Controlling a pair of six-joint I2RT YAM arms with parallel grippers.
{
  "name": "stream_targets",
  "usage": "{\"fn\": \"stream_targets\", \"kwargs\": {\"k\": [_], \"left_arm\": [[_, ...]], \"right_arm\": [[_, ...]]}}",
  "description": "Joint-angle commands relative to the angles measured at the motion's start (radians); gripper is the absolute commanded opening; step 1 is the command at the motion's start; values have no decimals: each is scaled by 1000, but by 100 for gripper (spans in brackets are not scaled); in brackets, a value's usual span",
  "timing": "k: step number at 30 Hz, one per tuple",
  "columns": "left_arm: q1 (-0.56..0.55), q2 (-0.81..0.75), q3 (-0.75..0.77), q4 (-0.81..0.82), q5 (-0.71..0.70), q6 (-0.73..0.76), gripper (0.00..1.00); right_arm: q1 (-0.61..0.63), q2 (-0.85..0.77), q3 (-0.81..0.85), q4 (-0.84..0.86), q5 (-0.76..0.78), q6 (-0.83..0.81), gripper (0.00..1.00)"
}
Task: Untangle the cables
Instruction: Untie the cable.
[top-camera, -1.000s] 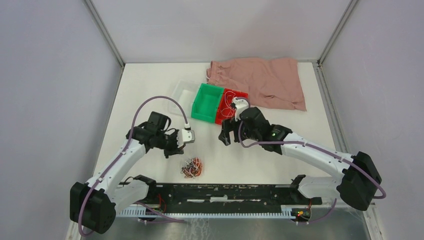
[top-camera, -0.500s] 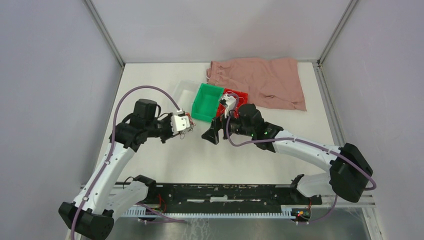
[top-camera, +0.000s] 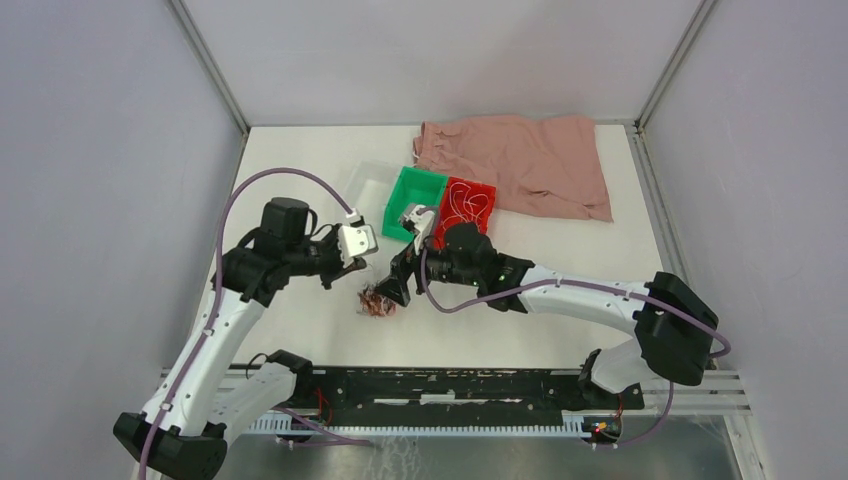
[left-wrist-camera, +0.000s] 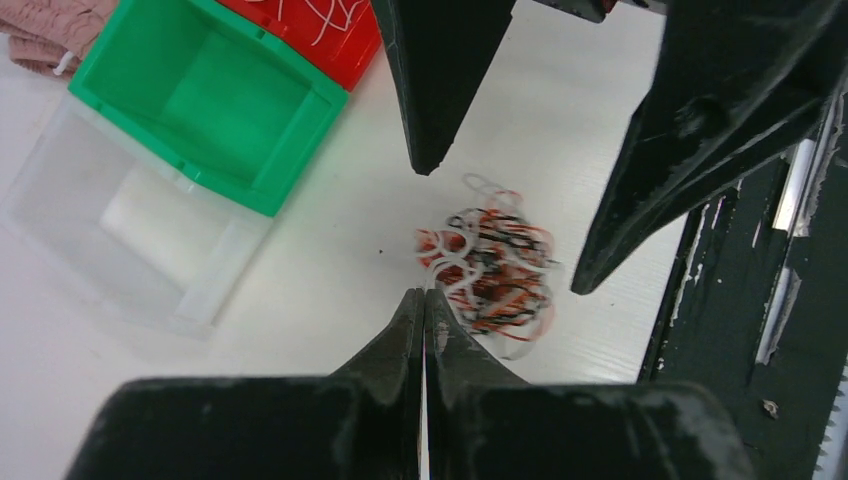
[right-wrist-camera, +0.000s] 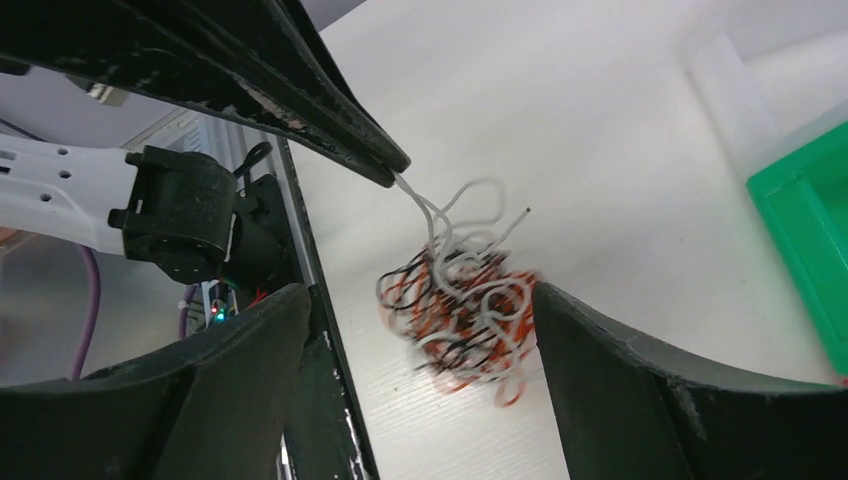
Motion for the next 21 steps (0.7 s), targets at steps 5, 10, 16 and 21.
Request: {"fn": "stream_targets", "kwargs": {"k": [5,10,16,21], "left_arm": [[-2,-4,91,-94,129,-49,3],[-2,9,113,-116,137,-45,3],[-2,14,132,-117,146,-64,3],[-2,18,146,-117,158,-86,3]], "right_arm": [[16,16,19,157,226,-25,81],[15,32,43,176,258,-36,81],[17,49,61,158,264,-38,80],[17,58,46,166,257,-26,79]]}}
